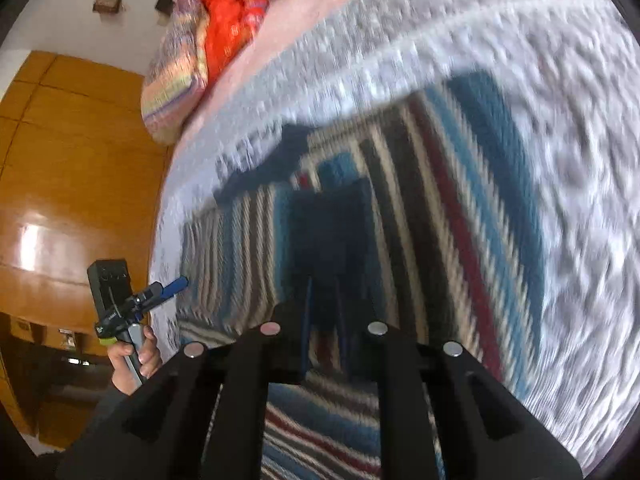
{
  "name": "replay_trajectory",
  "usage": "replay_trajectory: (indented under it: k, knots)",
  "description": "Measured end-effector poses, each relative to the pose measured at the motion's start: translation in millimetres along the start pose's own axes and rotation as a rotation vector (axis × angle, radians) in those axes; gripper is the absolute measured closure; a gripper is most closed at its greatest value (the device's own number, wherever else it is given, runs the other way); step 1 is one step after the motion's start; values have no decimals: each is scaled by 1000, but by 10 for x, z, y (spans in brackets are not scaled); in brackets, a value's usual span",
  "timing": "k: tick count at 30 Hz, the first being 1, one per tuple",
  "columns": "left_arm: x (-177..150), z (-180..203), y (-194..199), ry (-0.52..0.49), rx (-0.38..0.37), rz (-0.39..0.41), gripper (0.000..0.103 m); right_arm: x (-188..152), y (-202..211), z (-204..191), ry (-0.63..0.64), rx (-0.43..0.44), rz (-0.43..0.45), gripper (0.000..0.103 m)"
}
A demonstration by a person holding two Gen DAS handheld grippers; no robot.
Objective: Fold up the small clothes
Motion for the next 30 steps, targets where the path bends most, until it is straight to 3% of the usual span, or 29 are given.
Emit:
replay_trajectory:
  k: [2,4,7,10,12,13,14,15,17,20,22,26,30]
  knots:
    - [-126,-120,-125,15,48,-31,29,-86,-160,157,1,-67,-13,98]
    - [-183,-194,-170,15,55,-23,29,-90,-178,183,-11,-75,-2,99]
    - [-149,-67,15,53,14,24,28,-106,100,25,-26,-7,42,83]
    - [-228,-8,89,27,19,12,26,-61,323,142,-71,9,100,83]
    - [-366,-134,-40,43,66,-47,26,-23,246,440,-131,-78,108,89]
    - [-382,-134,-29,35,70,-31,26,-49,154,590,-150,-105,88,100]
    - [-394,-128,-8,37,80,-31,26,-57,137,618,-151,-112,90,102]
    - [-406,-103,49,58,91,-34,26,-64,175,589,-151,-110,98,97]
    - [-467,13,218,93,73,-22,23,-148,350,375,-145,-55,109,67]
    - [-769,183,552,105,50,-26,20,-417,683,209,-99,-41,117,56]
    - [-1098,234,807,128,53,-45,20,-743,925,327,-88,-82,109,47]
    - [-1799,110,1301,232,99,-59,18,-1387,1315,901,-124,-179,128,33]
    - [-2632,22,1434,385,100,-161,17,-2060,1351,1483,-259,-230,83,32]
Point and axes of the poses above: each gripper's, at about its wrist camera, not at the fingertips, and y roughly against the way its jaws point, z to its right, x to its top, the point moved 10 cm from there along -y, roughly the way its jaws point, and after that the axes turned 14 degrees about -y, right-handed, at the moved point
